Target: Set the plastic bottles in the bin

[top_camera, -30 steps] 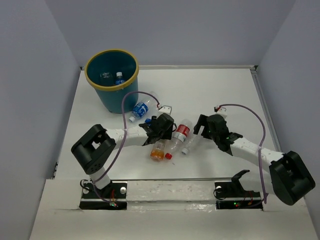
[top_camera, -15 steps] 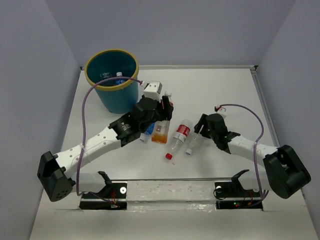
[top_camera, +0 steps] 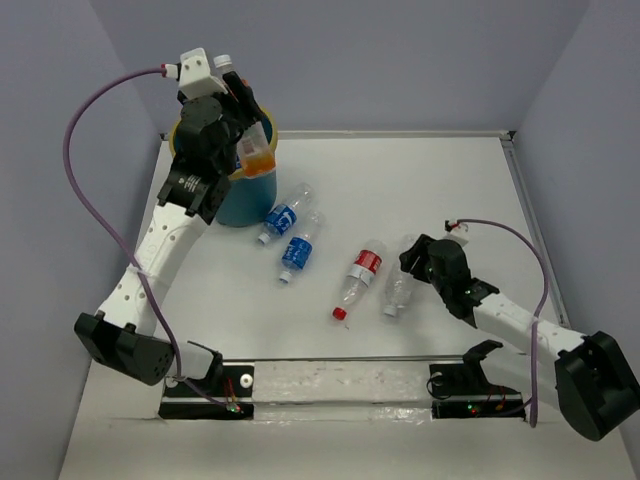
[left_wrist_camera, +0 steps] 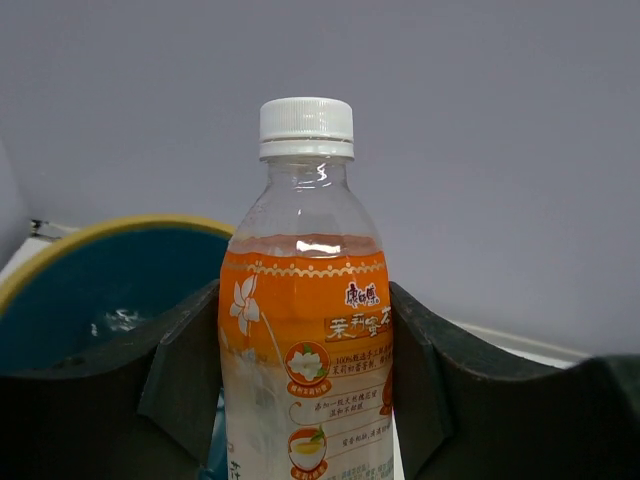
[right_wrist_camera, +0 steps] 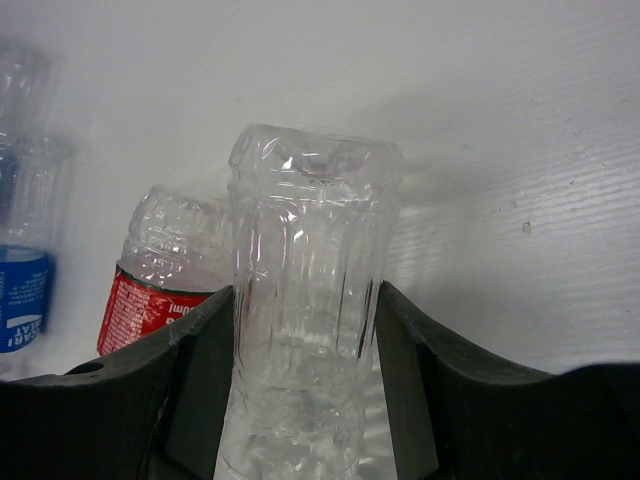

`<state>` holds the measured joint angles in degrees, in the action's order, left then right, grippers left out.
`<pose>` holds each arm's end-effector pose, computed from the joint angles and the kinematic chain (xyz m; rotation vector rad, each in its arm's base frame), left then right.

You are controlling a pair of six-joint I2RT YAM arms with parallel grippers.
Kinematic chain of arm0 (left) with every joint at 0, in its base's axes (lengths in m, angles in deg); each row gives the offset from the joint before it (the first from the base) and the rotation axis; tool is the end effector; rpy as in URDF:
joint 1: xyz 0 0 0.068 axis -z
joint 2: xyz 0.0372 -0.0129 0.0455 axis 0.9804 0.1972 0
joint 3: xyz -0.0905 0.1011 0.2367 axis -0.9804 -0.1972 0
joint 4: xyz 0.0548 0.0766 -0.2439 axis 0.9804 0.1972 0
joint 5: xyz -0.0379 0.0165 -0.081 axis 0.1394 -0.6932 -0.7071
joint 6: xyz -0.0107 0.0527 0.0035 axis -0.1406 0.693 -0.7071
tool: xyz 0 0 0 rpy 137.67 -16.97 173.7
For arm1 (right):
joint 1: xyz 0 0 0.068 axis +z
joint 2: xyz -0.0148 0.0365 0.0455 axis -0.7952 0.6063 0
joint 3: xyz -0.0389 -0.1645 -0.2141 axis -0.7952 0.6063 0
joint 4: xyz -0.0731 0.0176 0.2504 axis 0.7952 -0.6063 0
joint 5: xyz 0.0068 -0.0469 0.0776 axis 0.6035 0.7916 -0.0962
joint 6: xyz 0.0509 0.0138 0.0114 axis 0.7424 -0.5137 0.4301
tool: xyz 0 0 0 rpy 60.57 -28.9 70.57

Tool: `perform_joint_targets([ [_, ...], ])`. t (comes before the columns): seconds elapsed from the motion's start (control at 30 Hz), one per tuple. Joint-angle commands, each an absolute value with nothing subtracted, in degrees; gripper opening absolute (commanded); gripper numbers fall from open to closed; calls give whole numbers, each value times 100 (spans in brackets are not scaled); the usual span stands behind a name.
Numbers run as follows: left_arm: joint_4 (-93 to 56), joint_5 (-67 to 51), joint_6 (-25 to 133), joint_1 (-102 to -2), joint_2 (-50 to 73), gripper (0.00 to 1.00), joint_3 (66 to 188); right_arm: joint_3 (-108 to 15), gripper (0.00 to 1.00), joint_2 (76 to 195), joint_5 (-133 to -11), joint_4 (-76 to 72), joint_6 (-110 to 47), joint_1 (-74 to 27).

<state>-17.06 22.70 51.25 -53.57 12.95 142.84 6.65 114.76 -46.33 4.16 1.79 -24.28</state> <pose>0.2702 -0.1112 0.4997 -0.2062 1.3698 -0.3073 0.1904 0.0904 0.1803 0.4034 2.0957 0.3752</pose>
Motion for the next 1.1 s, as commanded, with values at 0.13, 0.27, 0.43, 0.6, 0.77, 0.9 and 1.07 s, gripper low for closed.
perform_joint_targets([
  [0.13,-2157,2573,5585,-6631,2472,43,15687,669,45,10844,-4576,455,19,-2473],
  [0.27,-2499,2758,5690,-6913,2815,43,15766,696,45,10563,-4717,429,-69,-2473],
  [0.43,-3096,2916,5857,-7063,2930,43,15328,582,44,9808,-4735,192,-324,-2473],
  [0.6,-3810,2732,5875,-7063,2771,60,14492,257,44,9455,-5068,51,-438,-2473],
  [0.77,-3854,2626,5910,-7063,2544,89,14193,-253,43,9534,-5315,129,-613,-2473],
  [0.9,-3819,2565,5866,-7063,2176,98,14053,-824,43,9771,-5235,331,-904,-2473],
  [1.07,-3301,1883,5217,-7054,1394,99,14061,-1729,43,10421,-5894,1086,-957,-2473],
])
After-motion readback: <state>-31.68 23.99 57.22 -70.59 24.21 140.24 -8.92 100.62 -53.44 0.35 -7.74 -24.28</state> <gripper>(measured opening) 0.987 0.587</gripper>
